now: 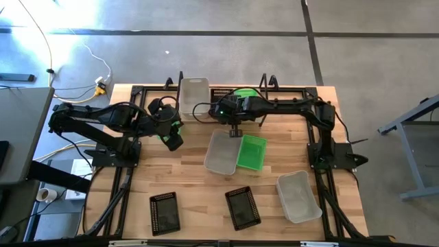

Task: Stack baskets on shelf by color
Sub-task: Put the middle black bin on the shelf, then stack the top gray bin on the gray bin on the shelf

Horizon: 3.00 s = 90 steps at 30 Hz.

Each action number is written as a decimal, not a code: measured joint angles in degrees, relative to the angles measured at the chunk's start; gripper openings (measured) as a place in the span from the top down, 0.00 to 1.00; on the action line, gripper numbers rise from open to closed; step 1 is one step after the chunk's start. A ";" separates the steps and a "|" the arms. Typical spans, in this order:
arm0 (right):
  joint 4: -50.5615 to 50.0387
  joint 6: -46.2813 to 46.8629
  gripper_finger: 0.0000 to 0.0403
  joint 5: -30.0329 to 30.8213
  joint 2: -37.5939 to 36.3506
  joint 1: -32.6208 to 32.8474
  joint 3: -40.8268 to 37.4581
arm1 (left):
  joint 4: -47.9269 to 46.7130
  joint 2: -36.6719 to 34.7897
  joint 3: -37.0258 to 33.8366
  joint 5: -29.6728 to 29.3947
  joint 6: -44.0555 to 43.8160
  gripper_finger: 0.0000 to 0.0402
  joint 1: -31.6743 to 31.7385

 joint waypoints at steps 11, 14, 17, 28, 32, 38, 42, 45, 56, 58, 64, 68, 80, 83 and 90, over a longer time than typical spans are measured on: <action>0.67 0.94 0.98 0.07 0.29 -1.00 0.00 | 0.00 0.00 0.00 0.15 0.37 0.77 0.00; 0.76 0.26 0.93 -0.02 0.29 -0.98 0.00 | 0.00 0.00 0.00 0.15 0.37 0.77 0.00; 0.74 0.04 0.88 0.13 0.29 -0.98 0.02 | 0.00 0.00 0.00 0.15 0.39 0.77 0.00; 0.04 2.57 0.83 0.16 0.16 -0.01 0.07 | 0.00 0.00 0.00 0.17 0.41 0.77 0.00; -1.35 3.46 0.83 0.04 -0.77 1.05 0.52 | 0.00 0.00 0.00 0.17 0.41 0.77 0.00; -6.51 8.64 0.83 1.55 -1.23 1.99 5.15 | 0.00 0.01 0.00 0.71 -0.29 0.77 0.00; -11.34 14.38 0.83 -0.66 -1.24 1.88 7.90 | -0.09 0.02 0.00 2.96 -0.39 0.77 0.00; -15.59 17.65 0.83 -5.12 -1.33 1.99 9.06 | -0.09 0.00 0.00 5.26 -0.46 0.77 0.00; -23.36 28.17 0.83 -2.36 -1.39 8.41 13.50 | -0.07 0.00 0.00 16.74 -3.49 0.72 0.00; -24.59 30.39 0.83 -2.33 -1.39 9.70 14.97 | -0.07 0.01 0.00 19.23 -5.22 0.68 0.00; -28.52 36.61 0.83 1.67 -1.39 13.50 19.27 | -1.25 0.01 0.00 25.50 -7.87 0.58 -0.82; -30.36 41.12 0.83 1.97 -1.41 15.63 21.41 | -5.94 0.00 0.00 25.73 -8.02 0.58 -2.26; -31.47 56.99 0.83 -2.48 -1.43 23.90 23.15 | -7.80 0.62 0.00 22.03 -12.14 0.60 -16.31; -31.47 61.38 0.83 -2.30 -1.43 26.29 23.15 | -5.26 2.38 -0.02 20.53 -7.06 0.60 -18.14; -31.76 70.67 0.83 2.11 -1.81 30.49 23.15 | 1.59 7.62 -0.02 19.74 4.80 0.60 -18.51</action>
